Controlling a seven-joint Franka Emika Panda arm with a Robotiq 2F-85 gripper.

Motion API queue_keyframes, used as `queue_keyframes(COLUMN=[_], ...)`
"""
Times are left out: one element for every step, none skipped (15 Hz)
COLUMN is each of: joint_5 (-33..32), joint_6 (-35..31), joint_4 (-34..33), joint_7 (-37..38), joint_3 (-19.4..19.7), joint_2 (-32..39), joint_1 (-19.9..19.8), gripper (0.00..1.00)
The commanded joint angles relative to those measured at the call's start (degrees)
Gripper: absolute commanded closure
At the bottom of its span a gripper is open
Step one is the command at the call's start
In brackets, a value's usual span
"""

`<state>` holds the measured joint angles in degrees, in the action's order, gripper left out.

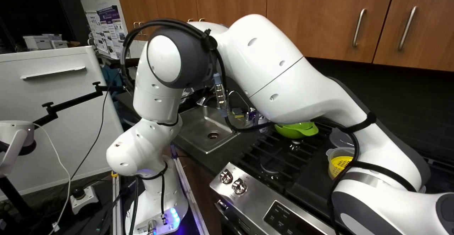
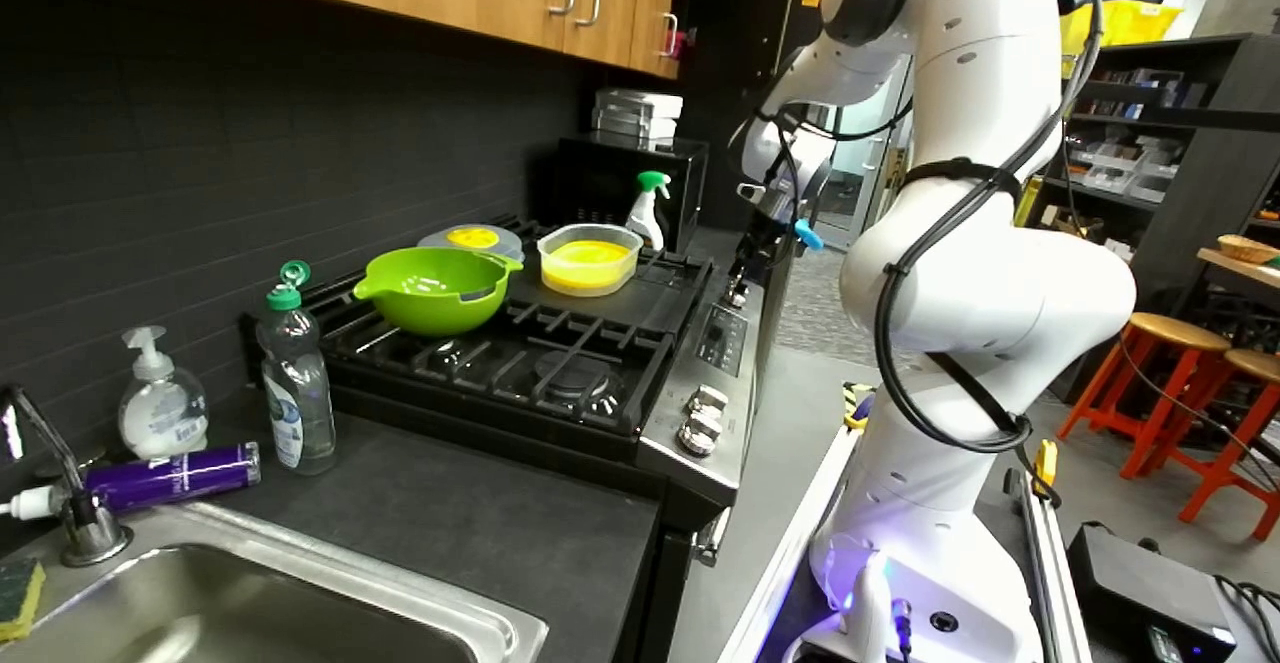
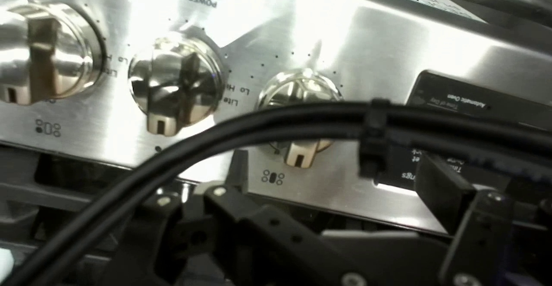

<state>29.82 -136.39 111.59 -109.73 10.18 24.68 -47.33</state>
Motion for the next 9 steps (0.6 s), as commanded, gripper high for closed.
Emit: queue_keyframes(joint_5=[0.7,0.3,0.1,0.0,-0.2,-0.4,-0.5,-0.6,-0.7], joint_6=[1.1,1.0,1.4,1.5,1.7,2.0,2.1,2.9,3.2], joint_4=[-4.5,-5.1,-5.8,-6.5,-6.9,-7.4,-7.6,-7.6,-7.4], joint_7=[-0.3,0.2,0.1,0.4,0.7,1.0,1.1,1.0,1.0], joint_3=[-1.4,-1.5,-1.8,-2.1,-2.2,-2.4,-2.6,-2.6,-2.6], joint_2=[3.5,4.1,4.6,5.2,5.6,5.9,6.0,5.8,5.4], joint_1=[-2.0,-2.3,-2.8,-3.2,-3.5,-3.7,-4.0,-4.1,-4.3], gripper=[0.00,0.08,0.26,0.32,0.39,0.48,0.55,0.62,0.69])
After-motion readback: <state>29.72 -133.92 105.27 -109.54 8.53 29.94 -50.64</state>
